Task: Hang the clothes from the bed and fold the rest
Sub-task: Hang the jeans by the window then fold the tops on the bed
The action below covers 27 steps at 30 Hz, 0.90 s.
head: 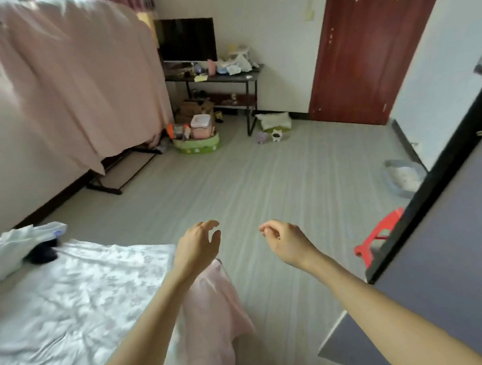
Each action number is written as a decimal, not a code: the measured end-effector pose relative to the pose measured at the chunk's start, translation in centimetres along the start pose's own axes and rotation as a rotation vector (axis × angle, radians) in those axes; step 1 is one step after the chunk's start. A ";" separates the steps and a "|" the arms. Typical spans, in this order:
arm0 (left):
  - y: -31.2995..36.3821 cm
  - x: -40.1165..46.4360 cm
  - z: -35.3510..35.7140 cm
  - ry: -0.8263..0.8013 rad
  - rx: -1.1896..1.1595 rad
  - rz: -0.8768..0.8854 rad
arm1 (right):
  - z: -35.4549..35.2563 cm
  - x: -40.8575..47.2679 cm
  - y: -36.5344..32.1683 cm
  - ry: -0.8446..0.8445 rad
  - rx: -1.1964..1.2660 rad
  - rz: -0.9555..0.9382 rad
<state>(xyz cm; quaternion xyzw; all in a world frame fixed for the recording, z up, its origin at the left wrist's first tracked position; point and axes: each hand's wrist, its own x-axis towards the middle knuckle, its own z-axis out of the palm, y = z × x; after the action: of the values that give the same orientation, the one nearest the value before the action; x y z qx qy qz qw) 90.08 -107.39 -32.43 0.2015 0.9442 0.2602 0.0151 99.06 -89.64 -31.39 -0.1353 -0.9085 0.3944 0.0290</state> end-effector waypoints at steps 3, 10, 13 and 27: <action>-4.4 3.2 -2.8 0.060 0.005 -0.077 | 2.8 5.7 -2.9 -0.073 0.012 -0.039; -9.9 9.1 -4.5 0.139 -0.021 -0.186 | 6.4 17.1 -5.8 -0.176 0.013 -0.101; -11.8 12.6 -4.3 0.162 -0.007 -0.249 | 7.7 22.7 -5.9 -0.229 0.021 -0.125; -12.8 38.9 -1.6 0.338 -0.198 -0.488 | 5.7 53.9 -5.2 -0.414 -0.079 -0.242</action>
<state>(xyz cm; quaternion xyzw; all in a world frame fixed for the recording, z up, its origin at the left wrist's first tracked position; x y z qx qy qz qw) 49.40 -103.10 -34.40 -0.0795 0.9238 0.3695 -0.0603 45.20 -82.54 -34.46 0.0574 -0.9193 0.3715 -0.1163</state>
